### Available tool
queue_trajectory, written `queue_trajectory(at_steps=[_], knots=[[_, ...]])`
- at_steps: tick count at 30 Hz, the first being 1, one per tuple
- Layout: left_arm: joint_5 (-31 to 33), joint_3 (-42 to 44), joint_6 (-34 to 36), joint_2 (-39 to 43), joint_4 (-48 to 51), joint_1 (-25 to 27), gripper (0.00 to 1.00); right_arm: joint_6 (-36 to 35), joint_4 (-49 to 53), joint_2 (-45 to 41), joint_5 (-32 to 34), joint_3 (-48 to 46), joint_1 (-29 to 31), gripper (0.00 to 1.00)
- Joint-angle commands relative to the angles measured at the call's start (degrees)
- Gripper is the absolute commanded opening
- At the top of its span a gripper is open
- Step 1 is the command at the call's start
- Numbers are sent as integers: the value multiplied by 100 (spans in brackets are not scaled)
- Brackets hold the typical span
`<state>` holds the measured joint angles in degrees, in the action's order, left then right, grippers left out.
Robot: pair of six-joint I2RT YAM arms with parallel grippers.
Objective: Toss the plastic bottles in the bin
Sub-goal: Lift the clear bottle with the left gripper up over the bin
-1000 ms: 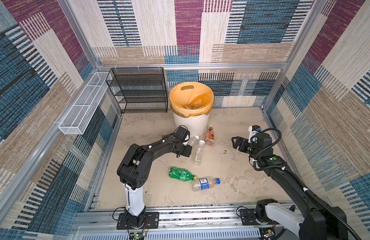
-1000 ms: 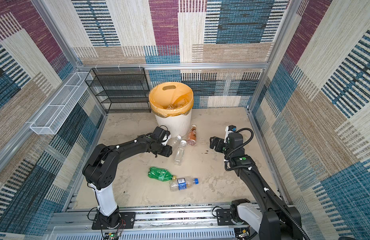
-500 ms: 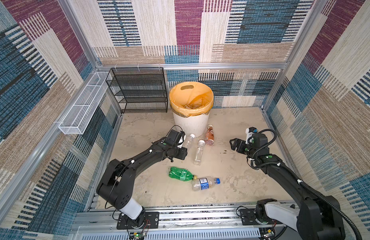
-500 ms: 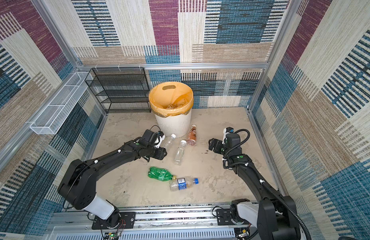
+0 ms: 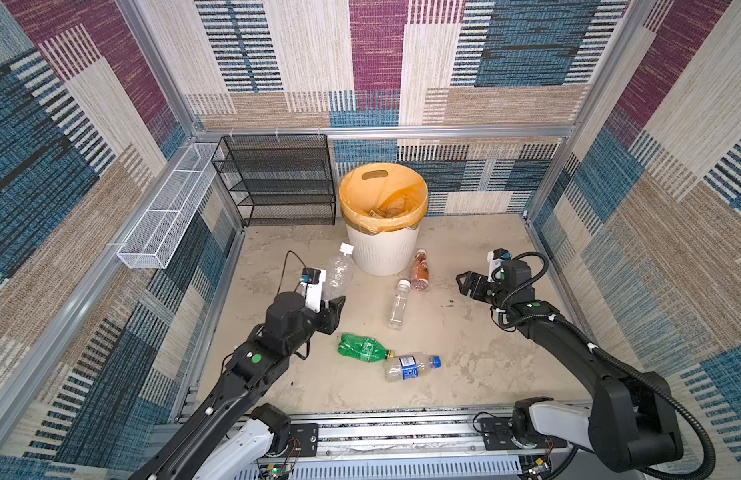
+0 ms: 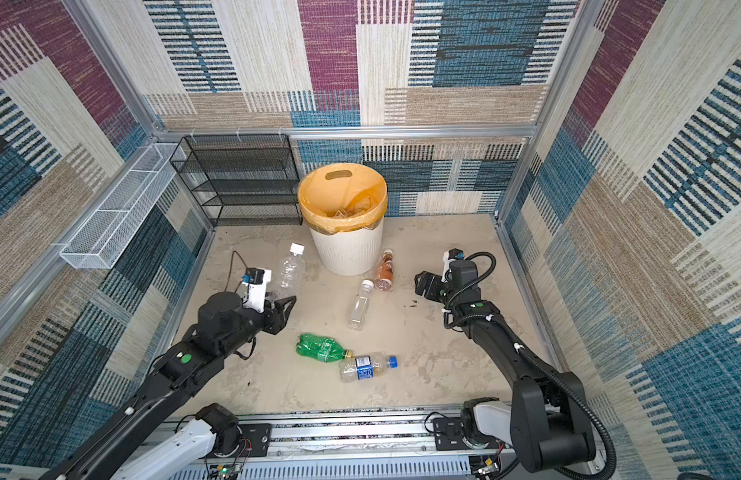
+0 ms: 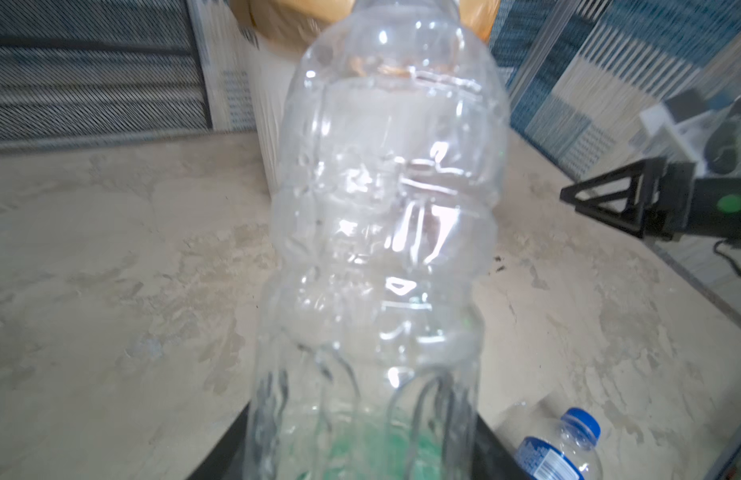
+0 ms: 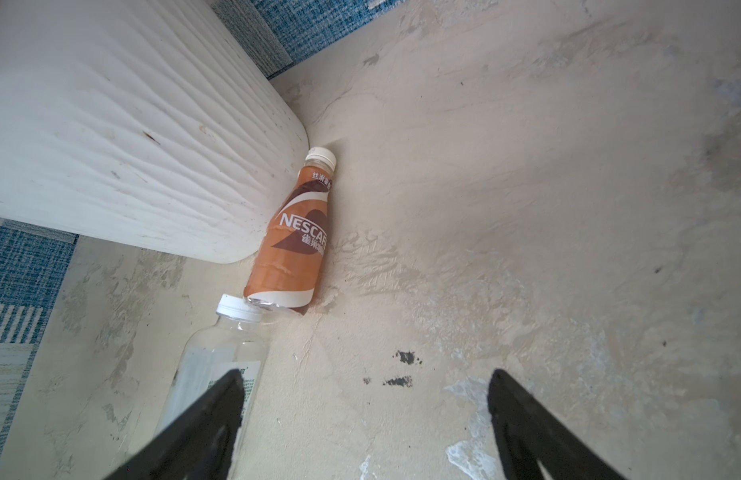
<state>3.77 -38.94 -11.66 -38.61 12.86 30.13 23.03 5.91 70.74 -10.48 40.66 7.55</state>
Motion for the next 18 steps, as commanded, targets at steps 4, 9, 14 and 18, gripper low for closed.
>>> queue_trajectory(at_steps=[4, 9, 14, 18], knots=[[501, 203, 721, 1288, -2050, -7, 55, -105, -67, 47, 81, 142, 5, 90], [16, -755, 1268, 319, -3408, -7, 56, -79, -19, -90, 148, 164, 9, 90], [88, -4422, 1069, -2965, -1657, -88, 59, 135, -186, -229, 5, 22, 27, 89], [-644, -8332, 586, -5547, 1417, -293, 82, 188, -199, -394, 74, -138, 63, 89]])
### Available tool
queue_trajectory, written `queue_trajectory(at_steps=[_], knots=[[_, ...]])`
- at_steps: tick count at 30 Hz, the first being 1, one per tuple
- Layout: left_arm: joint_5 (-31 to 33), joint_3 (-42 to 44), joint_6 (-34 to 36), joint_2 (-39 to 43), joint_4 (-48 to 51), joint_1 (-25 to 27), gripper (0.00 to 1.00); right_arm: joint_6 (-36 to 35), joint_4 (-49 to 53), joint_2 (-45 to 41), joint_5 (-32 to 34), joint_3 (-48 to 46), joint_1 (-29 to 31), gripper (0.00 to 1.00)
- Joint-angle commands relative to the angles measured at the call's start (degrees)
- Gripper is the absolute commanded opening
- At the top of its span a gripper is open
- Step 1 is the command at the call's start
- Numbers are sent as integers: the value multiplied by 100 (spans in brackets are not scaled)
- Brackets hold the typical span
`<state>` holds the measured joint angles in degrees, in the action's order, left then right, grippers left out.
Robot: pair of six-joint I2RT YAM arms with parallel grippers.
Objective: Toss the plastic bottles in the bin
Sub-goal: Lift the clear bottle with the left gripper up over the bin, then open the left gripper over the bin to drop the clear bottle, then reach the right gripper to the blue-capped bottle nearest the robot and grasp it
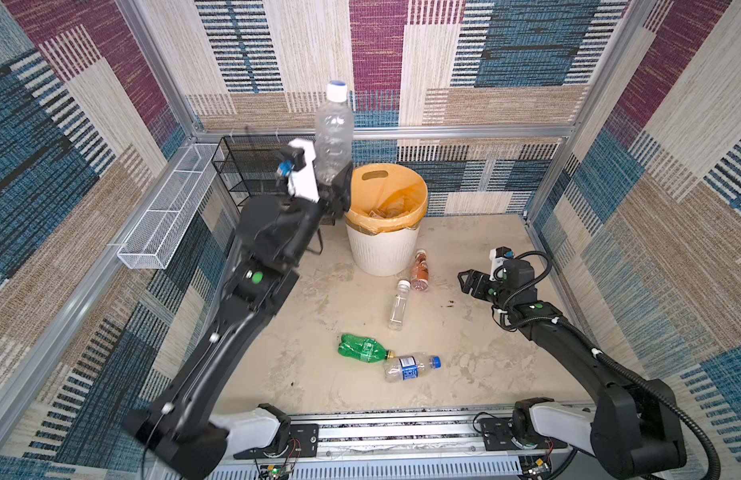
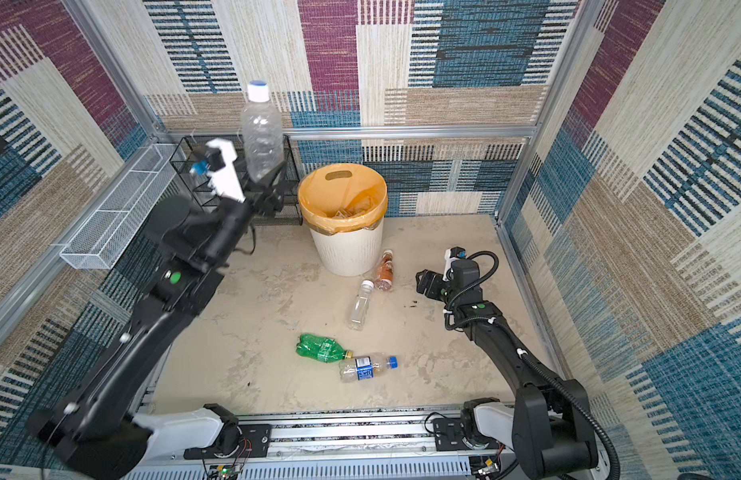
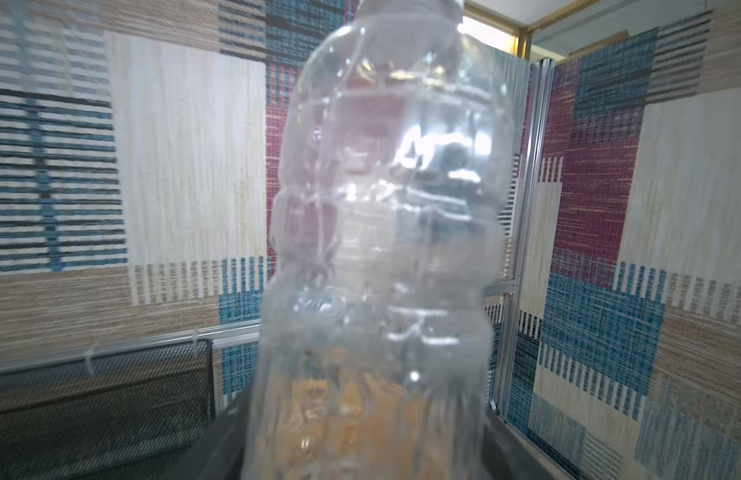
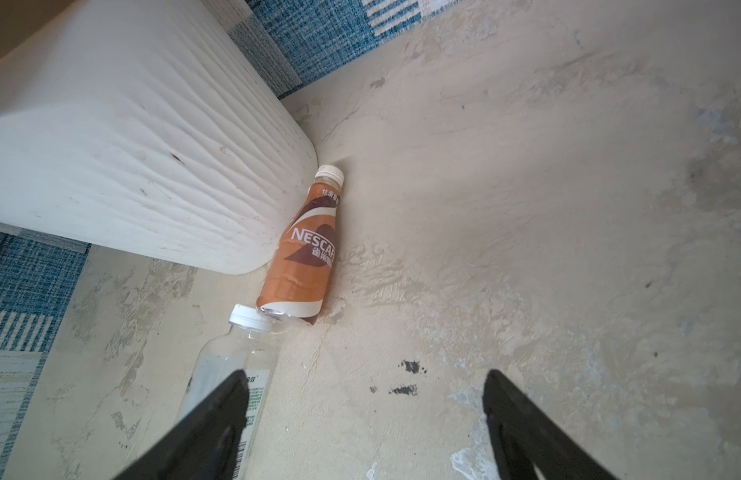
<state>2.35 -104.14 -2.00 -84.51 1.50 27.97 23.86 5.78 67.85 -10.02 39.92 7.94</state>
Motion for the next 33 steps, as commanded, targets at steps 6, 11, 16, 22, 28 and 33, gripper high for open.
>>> queue_trajectory(at_steps=[6, 11, 16, 22, 28, 33], knots=[[-806, -2056, -499, -1150, 2905, -199, 98, -13, 110, -643, 349, -321, 23, 90], [-580, -871, -504, -185, 2377, -395, 98, -74, 173, -664, 324, -274, 23, 90], [-426, 247, -269, 704, 2454, -627, 99, -218, 461, -493, 203, -37, 23, 90], [-840, 2059, -353, 1570, 2635, -1301, 98, -563, 1190, -424, 12, 206, 297, 91], [-1274, 3606, -418, 2023, 2239, -1679, 96, -1129, 1945, -152, -640, 628, 1237, 90], [-1448, 3933, -402, 1952, 2125, -1751, 94, -1421, 2358, 141, -1251, 909, 1848, 91]])
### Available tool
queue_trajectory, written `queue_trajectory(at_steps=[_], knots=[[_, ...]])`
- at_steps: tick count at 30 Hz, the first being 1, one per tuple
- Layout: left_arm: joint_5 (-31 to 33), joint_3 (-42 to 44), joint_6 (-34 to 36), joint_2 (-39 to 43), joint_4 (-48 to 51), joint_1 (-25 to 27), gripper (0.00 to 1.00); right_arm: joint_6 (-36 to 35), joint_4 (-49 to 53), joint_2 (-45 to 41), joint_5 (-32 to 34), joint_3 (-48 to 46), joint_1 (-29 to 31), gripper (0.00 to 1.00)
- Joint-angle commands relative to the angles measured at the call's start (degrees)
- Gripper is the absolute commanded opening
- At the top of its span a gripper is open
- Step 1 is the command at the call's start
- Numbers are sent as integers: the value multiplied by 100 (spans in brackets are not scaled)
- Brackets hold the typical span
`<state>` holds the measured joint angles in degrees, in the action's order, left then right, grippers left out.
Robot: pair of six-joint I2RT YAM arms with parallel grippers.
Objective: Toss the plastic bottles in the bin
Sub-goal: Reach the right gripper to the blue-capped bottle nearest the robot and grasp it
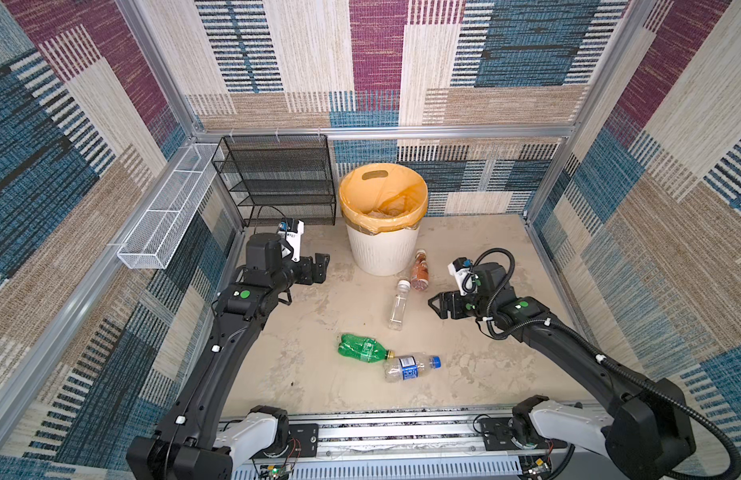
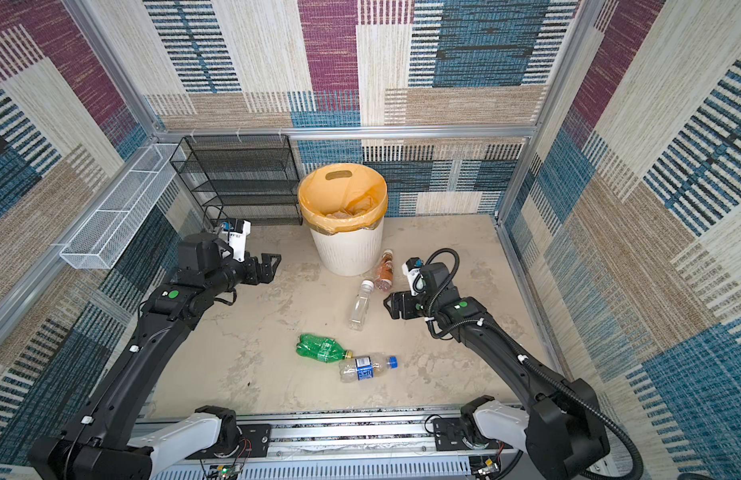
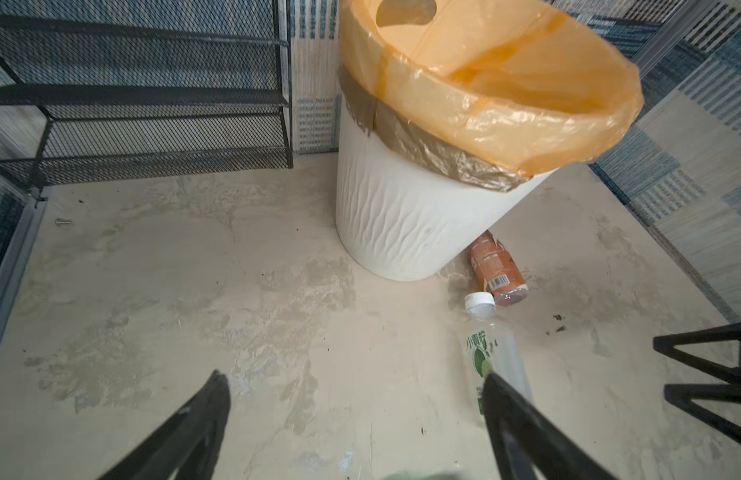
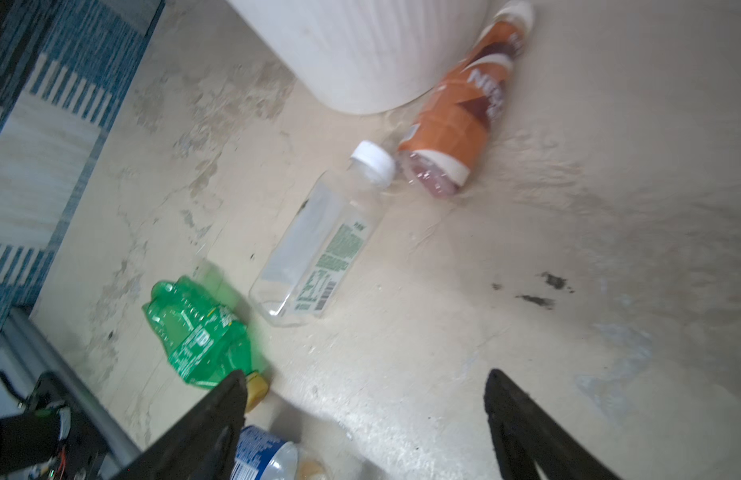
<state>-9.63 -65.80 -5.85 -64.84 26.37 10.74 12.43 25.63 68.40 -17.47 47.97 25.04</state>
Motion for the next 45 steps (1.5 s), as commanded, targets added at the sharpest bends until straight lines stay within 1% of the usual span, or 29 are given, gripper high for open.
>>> queue_trajectory(at_steps=[1, 4, 6, 8, 13, 17, 22, 26, 28, 34, 37, 45], knots=[[-273, 144, -4, -44, -395, -41, 94, -315, 488, 182, -548, 217, 243, 91], [-401, 187, -89, -133, -414, -94, 92, -313, 852, 493, -464, 498, 504, 90], [-452, 258, -144, -152, -478, -112, 91, -294, 1150, 679, -280, 584, 758, 90], [-487, 278, -154, -161, -476, -116, 90, -258, 1370, 793, -233, 615, 1028, 90], [-643, 313, -241, -169, -552, -200, 89, -112, 1604, 825, -158, 396, 1536, 90], [-789, 311, -310, -205, -592, -255, 88, -43, 1726, 942, -4, 343, 1916, 94], [-879, 322, -338, -213, -605, -310, 87, -166, 1791, 1316, 261, 659, 2246, 94], [-913, 322, -329, -196, -605, -338, 86, -486, 1955, 1565, 120, 863, 2434, 95], [-944, 322, -338, -196, -611, -352, 86, -531, 2046, 1638, 53, 931, 2492, 95], [-1070, 320, -391, -213, -634, -397, 86, -438, 2221, 1738, 286, 963, 2879, 95], [-1205, 309, -435, -235, -657, -415, 85, -441, 2209, 1799, 299, 998, 3042, 96], [-1199, 311, -413, -196, -628, -419, 84, -434, 2232, 2386, 682, 1235, 3388, 97]])
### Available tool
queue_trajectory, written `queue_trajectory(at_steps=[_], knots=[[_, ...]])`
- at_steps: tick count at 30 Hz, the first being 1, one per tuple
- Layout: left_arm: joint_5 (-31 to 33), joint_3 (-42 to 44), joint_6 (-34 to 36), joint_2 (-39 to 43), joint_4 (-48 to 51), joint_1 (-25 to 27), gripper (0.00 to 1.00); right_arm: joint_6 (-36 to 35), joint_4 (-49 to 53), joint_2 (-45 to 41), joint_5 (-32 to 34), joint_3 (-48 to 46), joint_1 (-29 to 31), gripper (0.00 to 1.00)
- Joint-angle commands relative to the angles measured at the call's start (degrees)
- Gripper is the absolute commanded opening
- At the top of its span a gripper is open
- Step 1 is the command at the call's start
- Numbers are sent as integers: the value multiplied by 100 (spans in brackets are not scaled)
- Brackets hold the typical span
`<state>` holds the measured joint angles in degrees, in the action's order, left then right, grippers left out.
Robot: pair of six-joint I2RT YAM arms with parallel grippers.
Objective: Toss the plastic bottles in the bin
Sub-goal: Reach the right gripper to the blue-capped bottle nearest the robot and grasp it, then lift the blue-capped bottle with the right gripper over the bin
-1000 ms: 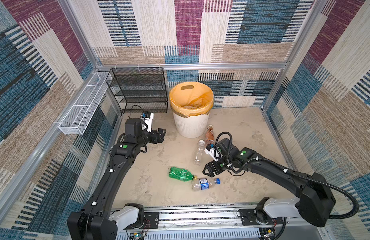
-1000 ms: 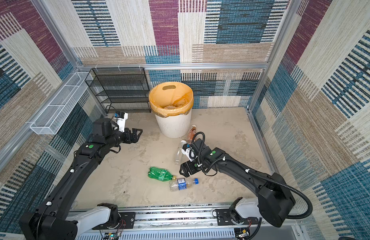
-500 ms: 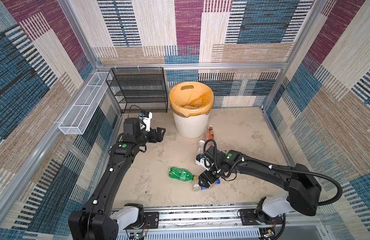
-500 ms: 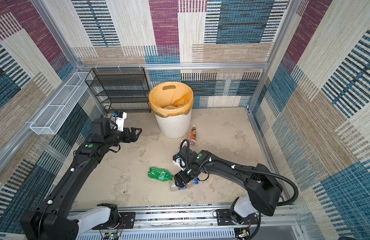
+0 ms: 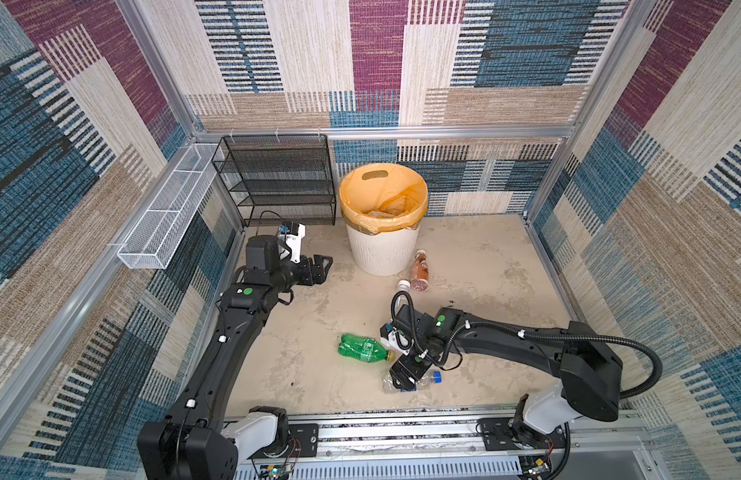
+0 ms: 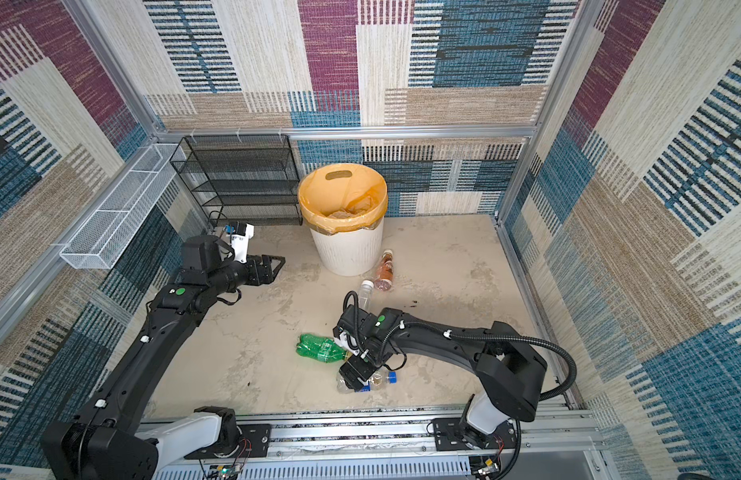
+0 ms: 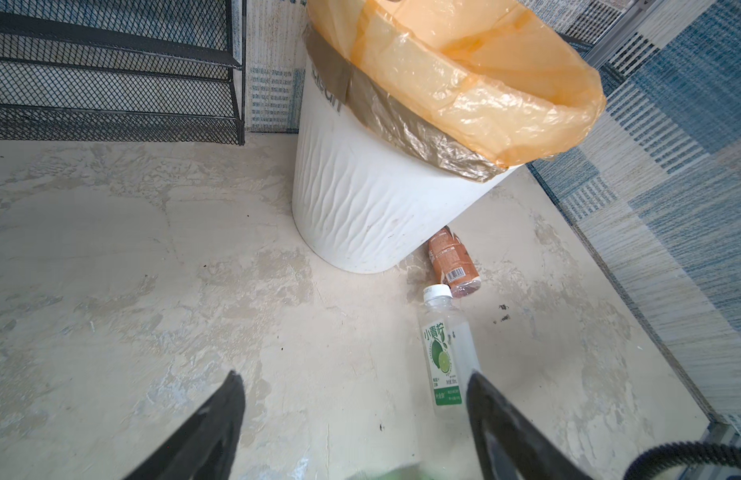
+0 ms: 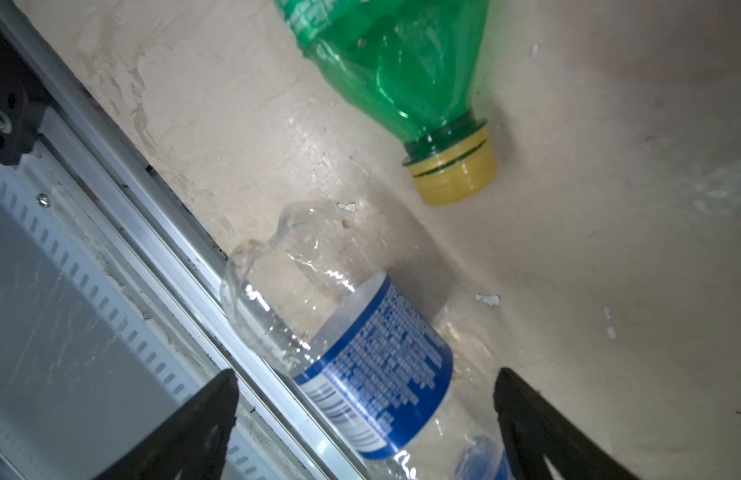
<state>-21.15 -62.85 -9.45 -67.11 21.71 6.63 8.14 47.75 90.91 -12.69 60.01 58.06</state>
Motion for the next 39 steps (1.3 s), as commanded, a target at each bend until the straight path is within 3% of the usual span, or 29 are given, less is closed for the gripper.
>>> queue_trajectory(at_steps=[1, 11, 22, 29, 32, 35, 39], knots=[[-39, 10, -50, 39, -163, -12, 84, 15, 3, 208, 239, 1, 145, 97], [-80, 18, -65, 14, -169, -13, 84, 308, -162, 292, 648, -170, 337, 85], [-35, 27, -47, -16, -162, -19, 83, 403, -403, -30, 680, -293, 339, 57], [-48, 35, -65, -61, -173, -22, 82, 675, -476, -513, 762, -450, 340, 53], [-32, 47, -81, -71, -198, -19, 82, 809, -520, -889, 1255, -406, 331, 54], [-10, 93, -108, -91, -238, -13, 82, 906, -706, -1438, 2219, -265, 123, 56], [92, 51, -56, -105, -146, 114, 81, 732, -1820, -2449, 3311, -230, -291, 55]])
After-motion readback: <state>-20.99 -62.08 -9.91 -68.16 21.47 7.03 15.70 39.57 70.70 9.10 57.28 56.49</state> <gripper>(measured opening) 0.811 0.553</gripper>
